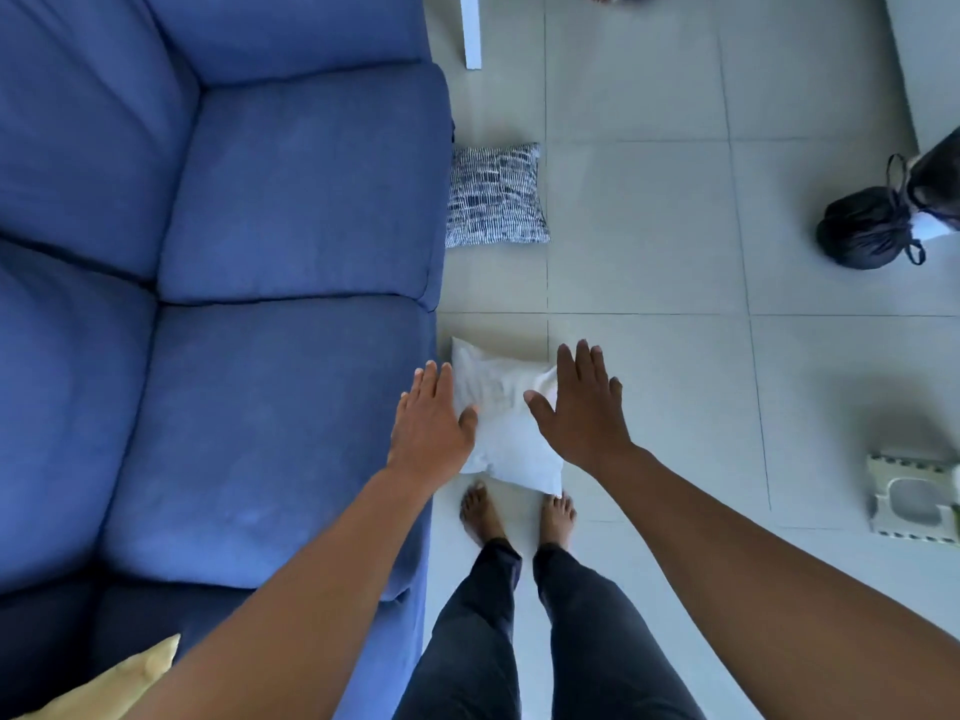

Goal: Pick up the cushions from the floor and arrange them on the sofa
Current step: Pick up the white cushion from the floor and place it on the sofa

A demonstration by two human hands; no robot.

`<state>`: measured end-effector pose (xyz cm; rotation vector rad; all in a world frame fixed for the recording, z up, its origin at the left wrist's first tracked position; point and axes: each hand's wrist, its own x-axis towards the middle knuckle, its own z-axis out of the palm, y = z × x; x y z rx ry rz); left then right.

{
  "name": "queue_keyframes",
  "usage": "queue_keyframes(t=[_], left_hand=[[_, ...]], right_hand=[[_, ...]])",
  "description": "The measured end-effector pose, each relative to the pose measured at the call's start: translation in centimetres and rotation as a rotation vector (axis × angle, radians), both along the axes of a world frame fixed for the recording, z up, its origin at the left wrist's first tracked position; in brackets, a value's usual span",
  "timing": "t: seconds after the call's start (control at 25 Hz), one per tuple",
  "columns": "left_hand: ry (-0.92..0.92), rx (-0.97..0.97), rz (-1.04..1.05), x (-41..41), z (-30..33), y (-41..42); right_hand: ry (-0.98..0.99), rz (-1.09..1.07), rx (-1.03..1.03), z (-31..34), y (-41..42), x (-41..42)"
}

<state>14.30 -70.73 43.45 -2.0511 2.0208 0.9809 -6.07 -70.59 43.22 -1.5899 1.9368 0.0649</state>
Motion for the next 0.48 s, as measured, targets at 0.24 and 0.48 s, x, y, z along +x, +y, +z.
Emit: queue_keyframes(t=[0.24,0.48], left_hand=[[-0.032,0.101,0.018,-1.2,-12.9,-3.9],[-0.089,0.218,0.071,-2.1,-28.2,-6.3]], right_hand=[[0.003,0.006,0.059,-12.9,-2.8,-0.9],[0.017,-0.009,0.103,-28.4,-4.1,-2.7]])
